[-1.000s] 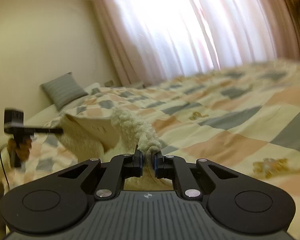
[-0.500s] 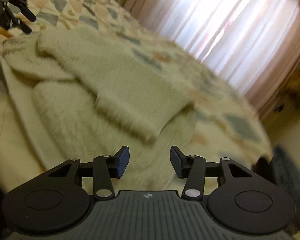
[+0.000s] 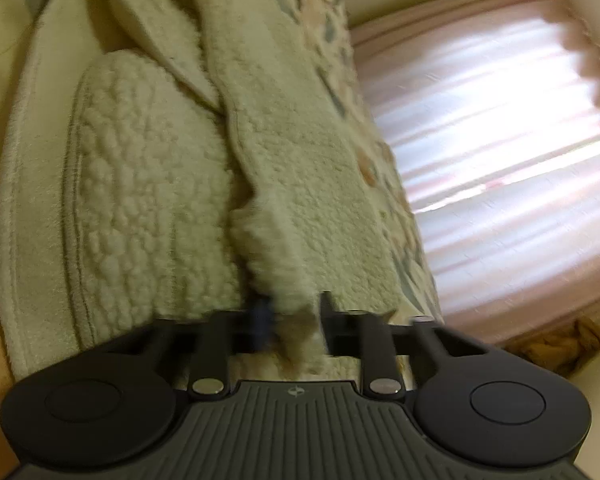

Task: Fold clothes
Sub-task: 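Lift the hem with both grippers and fold it over toward the collar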

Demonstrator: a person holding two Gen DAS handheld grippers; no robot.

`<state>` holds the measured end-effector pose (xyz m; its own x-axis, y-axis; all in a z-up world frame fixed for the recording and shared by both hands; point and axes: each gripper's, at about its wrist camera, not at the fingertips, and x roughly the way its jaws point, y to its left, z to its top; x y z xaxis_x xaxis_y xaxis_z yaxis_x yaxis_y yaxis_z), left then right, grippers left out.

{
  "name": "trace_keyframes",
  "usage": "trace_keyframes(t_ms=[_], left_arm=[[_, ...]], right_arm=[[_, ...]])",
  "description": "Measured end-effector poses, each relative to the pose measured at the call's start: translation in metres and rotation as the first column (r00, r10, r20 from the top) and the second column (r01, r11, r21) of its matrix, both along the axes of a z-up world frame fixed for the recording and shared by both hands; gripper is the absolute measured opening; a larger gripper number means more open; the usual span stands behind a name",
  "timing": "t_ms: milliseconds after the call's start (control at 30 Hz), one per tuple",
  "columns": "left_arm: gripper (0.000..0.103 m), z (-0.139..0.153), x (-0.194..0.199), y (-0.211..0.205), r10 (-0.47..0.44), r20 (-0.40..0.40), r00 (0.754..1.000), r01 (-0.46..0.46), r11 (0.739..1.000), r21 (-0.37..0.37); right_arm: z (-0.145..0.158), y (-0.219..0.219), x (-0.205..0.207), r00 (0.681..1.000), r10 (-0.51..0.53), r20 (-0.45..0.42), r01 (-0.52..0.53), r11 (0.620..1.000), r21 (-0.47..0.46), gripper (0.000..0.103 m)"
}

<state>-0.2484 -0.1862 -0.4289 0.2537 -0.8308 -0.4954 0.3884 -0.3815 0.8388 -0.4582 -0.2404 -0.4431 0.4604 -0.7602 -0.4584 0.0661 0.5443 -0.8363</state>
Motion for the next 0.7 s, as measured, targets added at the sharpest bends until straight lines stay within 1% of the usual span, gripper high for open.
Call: trace_keyframes(t_ms=[67,167,267,433,600,700], left_arm=[[0.012,0.013,0.003,0.007,0.026,-0.059,0.998,-0.026,1.000,-0.005],[0.012,0.030,0.005,0.019,0.062,-0.140,0.988,-0.064,0.998,-0.008],[0.012,0.030,-0.005,0.037,0.070,-0.142,0.987,-0.071,0.997,-0.003],[0.012,0.027,-0.020,0.061,0.101,-0.144,0.984,-0.100,0.995,0.012],[0.012,0.032,-0.025,0.075,0.108,-0.161,0.981,-0.110,0.994,-0.001],[0.012,0.028,-0.030,0.081,0.103,-0.166,0.981,-0.104,0.995,0.002]], right_arm=[[0.007,0.002,-0.005,1.000,0.011,0.016,-0.011,1.000,-0.014,0.005],[0.028,0.010,-0.018,0.998,0.003,0.059,-0.003,1.000,-0.005,0.005],[0.040,0.031,-0.029,0.997,0.006,0.072,-0.006,1.000,0.013,0.005],[0.034,0.063,-0.034,0.999,0.005,0.052,-0.009,0.997,0.073,0.005],[0.034,0.068,-0.031,0.998,-0.013,0.069,0.007,0.997,0.081,0.005],[0.034,0.069,-0.028,0.997,-0.033,0.065,0.028,0.996,0.081,0.005]])
